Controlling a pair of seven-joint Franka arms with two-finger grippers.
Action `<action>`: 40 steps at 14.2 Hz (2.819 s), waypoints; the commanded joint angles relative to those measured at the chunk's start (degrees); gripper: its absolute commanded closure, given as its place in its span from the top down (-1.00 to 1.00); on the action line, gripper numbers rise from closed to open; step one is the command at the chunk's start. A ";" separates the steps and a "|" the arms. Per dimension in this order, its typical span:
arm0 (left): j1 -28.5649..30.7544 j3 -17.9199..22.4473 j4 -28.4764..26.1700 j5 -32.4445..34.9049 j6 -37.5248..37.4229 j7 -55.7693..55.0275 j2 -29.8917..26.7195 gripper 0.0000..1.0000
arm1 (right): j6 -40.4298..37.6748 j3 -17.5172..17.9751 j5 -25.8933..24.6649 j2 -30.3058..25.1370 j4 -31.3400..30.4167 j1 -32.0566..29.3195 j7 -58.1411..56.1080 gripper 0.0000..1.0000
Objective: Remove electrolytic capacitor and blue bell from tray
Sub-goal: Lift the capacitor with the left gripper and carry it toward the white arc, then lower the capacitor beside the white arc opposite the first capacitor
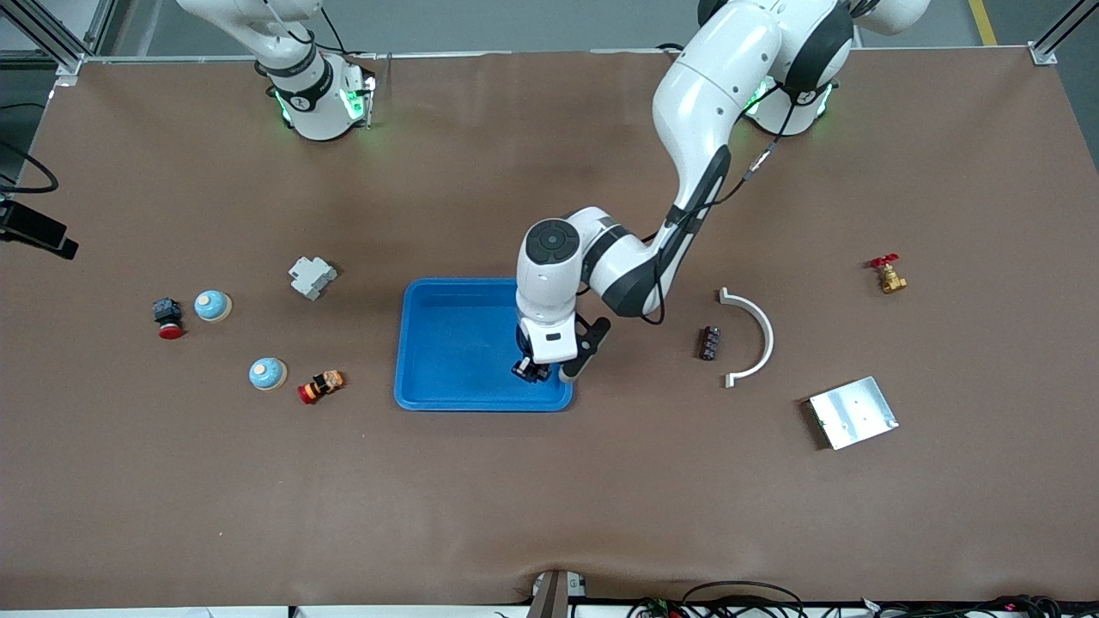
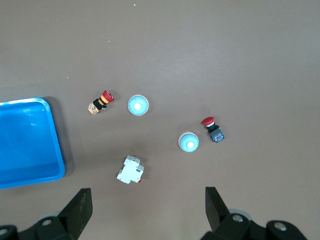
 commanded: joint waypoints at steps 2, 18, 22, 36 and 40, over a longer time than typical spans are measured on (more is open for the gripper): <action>2.09 -0.40 -2.86 -1.76 -5.54 13.68 -3.79 -1.00 | -0.12 0.53 -0.02 -1.54 -0.93 -0.16 -0.66 1.00; 47.16 -26.15 -38.27 -2.37 -6.08 66.05 -27.96 -1.00 | -1.18 0.36 -0.19 -1.54 0.66 -0.16 -4.00 1.00; 57.36 -29.85 -41.79 -2.37 -6.08 79.51 -29.72 -1.00 | -1.00 0.53 -0.28 -1.54 0.66 0.01 -4.00 1.00; 60.98 -29.76 -47.68 5.45 -0.81 92.00 -29.37 -1.00 | -1.00 0.53 -0.19 -1.45 0.66 0.01 -4.00 1.00; 64.84 -29.76 -50.14 5.45 3.13 97.28 -28.84 -1.00 | -1.00 0.54 -0.11 -1.45 0.66 0.01 -4.00 1.00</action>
